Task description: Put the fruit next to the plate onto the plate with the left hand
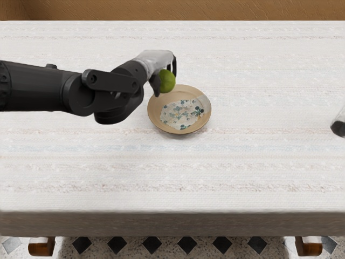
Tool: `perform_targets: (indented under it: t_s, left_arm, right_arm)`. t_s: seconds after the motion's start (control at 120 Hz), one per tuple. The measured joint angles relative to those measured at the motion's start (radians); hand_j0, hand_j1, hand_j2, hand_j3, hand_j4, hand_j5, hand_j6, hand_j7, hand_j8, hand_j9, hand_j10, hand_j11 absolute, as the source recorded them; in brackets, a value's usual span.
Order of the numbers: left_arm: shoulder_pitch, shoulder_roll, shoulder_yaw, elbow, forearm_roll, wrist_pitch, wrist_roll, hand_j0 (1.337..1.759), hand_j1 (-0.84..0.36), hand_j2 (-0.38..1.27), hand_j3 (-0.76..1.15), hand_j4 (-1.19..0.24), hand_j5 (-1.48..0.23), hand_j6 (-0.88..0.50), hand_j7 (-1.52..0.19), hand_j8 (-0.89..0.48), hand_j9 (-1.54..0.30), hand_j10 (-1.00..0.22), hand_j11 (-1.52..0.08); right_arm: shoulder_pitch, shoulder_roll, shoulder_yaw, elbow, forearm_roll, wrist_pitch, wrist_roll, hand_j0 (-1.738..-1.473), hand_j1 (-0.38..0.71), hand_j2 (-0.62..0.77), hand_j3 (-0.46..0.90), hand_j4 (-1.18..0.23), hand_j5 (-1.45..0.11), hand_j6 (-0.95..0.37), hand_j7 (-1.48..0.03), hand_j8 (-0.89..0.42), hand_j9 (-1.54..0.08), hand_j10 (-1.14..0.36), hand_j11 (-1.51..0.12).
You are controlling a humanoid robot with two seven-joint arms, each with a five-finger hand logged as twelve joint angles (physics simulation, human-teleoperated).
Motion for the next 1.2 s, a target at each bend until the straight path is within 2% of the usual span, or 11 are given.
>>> perform_targets:
  t_s: [0.15,0.333,0.4,0.55,0.767,0.975,1.017,1.133,1.167,1.2]
  left_arm:
    - [0.014,0.0,-0.013,-0.001,-0.02,0.0,0.001,1.656,-0.27,0.46,0.0,-0.54,-0.93,-0.35,-0.91,-0.44,-0.89,-0.67,-0.89]
    - [0.074,0.0,-0.03,-0.002,-0.045,-0.034,0.0,1.656,-0.3,0.51,0.0,-0.52,-0.93,-0.34,-0.91,-0.43,-0.89,-0.67,-0.89]
    - [0.086,0.0,-0.04,-0.002,-0.048,-0.059,0.0,1.656,-0.28,0.45,0.0,-0.53,-0.93,-0.35,-0.91,-0.44,-0.89,-0.67,-0.89]
    - [0.092,0.0,-0.058,-0.002,-0.049,-0.092,-0.001,1.656,-0.28,0.47,0.0,-0.53,-0.92,-0.35,-0.9,-0.44,-0.88,-0.66,-0.88]
    - [0.091,0.0,-0.078,0.006,-0.047,-0.097,-0.003,1.657,-0.1,0.22,0.0,-0.39,-0.58,-0.32,-0.57,-0.35,-0.57,-0.43,-0.57]
    - [0.043,0.002,-0.118,-0.012,-0.046,-0.12,-0.003,1.658,-0.01,0.11,0.0,-0.3,-0.42,-0.28,-0.42,-0.29,-0.42,-0.32,-0.42]
    - [0.039,0.057,-0.125,-0.04,-0.046,-0.119,-0.003,1.658,0.0,0.1,0.0,-0.29,-0.4,-0.27,-0.4,-0.28,-0.4,-0.31,-0.4]
    - [0.046,0.297,-0.17,-0.171,-0.046,-0.119,-0.003,1.658,0.02,0.08,0.0,-0.28,-0.37,-0.26,-0.37,-0.27,-0.37,-0.28,-0.37]
    - [0.055,0.365,-0.183,-0.206,-0.045,-0.121,-0.003,1.658,0.02,0.08,0.0,-0.27,-0.37,-0.26,-0.36,-0.27,-0.36,-0.28,-0.36]
    - [0.096,0.438,-0.205,-0.235,-0.045,-0.123,-0.003,1.658,0.03,0.07,0.0,-0.27,-0.36,-0.26,-0.36,-0.27,-0.36,-0.27,-0.36]
  right_arm:
    - [0.0,0.0,0.0,0.0,0.0,0.0,0.0,-1.658,-0.31,-0.01,0.0,-0.03,-0.04,-0.03,-0.04,-0.03,-0.04,-0.03,-0.04]
    - [0.0,0.0,0.0,0.0,0.0,0.0,0.0,-1.658,-0.31,-0.01,0.0,-0.03,-0.04,-0.03,-0.04,-0.03,-0.04,-0.03,-0.04]
    - [0.0,0.0,0.0,0.0,0.0,0.0,0.0,-1.658,-0.31,-0.01,0.0,-0.03,-0.04,-0.03,-0.04,-0.03,-0.04,-0.03,-0.04]
    - [0.0,0.0,0.0,0.0,0.0,0.0,0.0,-1.658,-0.31,-0.01,0.0,-0.03,-0.04,-0.03,-0.04,-0.03,-0.04,-0.03,-0.04]
    - [0.0,0.0,0.0,0.0,0.0,0.0,0.0,-1.658,-0.31,-0.01,0.0,-0.03,-0.04,-0.03,-0.04,-0.03,-0.04,-0.03,-0.04]
    - [0.0,0.0,0.0,0.0,0.0,0.0,0.0,-1.658,-0.31,-0.01,0.0,-0.03,-0.04,-0.03,-0.04,-0.03,-0.04,-0.03,-0.04]
    - [0.0,0.0,0.0,0.0,0.0,0.0,0.0,-1.658,-0.31,-0.01,0.0,-0.03,-0.04,-0.03,-0.04,-0.03,-0.04,-0.03,-0.04]
    - [0.0,0.0,0.0,0.0,0.0,0.0,0.0,-1.658,-0.31,-0.01,0.0,-0.03,-0.04,-0.03,-0.04,-0.03,-0.04,-0.03,-0.04]
    - [0.0,0.0,0.0,0.0,0.0,0.0,0.0,-1.658,-0.31,-0.01,0.0,-0.03,-0.04,-0.03,-0.04,-0.03,-0.04,-0.03,-0.04]
    - [0.0,0.0,0.0,0.0,0.0,0.0,0.0,-1.658,-0.31,-0.01,0.0,-0.03,-0.04,-0.03,-0.04,-0.03,-0.04,-0.03,-0.04]
